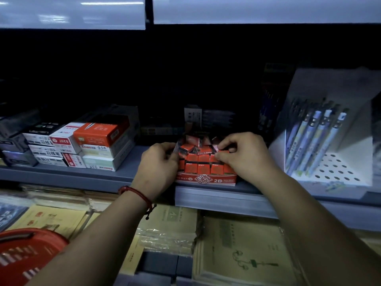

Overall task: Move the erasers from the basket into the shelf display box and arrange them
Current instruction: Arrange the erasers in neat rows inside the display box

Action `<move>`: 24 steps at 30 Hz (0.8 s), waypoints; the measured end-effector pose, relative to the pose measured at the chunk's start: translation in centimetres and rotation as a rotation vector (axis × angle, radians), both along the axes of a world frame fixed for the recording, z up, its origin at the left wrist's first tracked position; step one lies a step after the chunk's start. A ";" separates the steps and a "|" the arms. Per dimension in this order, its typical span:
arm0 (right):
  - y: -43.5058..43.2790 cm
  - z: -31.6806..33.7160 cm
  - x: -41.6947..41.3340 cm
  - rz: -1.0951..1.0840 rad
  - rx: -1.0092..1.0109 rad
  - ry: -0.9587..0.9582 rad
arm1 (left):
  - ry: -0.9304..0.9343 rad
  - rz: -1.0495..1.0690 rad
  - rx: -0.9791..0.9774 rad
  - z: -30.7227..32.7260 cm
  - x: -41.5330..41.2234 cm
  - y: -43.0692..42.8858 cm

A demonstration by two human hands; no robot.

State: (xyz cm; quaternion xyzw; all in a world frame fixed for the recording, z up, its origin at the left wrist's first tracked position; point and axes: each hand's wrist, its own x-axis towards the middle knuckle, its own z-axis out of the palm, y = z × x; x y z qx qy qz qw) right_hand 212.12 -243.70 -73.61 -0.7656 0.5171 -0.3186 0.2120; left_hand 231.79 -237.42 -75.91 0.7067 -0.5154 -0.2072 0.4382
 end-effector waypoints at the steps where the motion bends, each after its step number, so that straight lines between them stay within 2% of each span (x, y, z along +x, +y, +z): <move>1: -0.2 0.2 -0.3 0.018 0.015 0.001 | -0.001 0.000 -0.002 -0.1 0.0 0.0; 10: -0.8 0.3 -1.6 0.101 0.052 0.083 | -0.065 0.030 0.036 0.2 -0.1 -0.3; 17: -0.7 0.3 -1.0 0.068 0.077 0.081 | -0.070 0.005 0.040 0.7 0.2 -0.4; 24: 0.0 0.4 -1.3 0.107 -0.042 0.162 | -0.284 -0.045 0.078 1.3 0.9 -0.1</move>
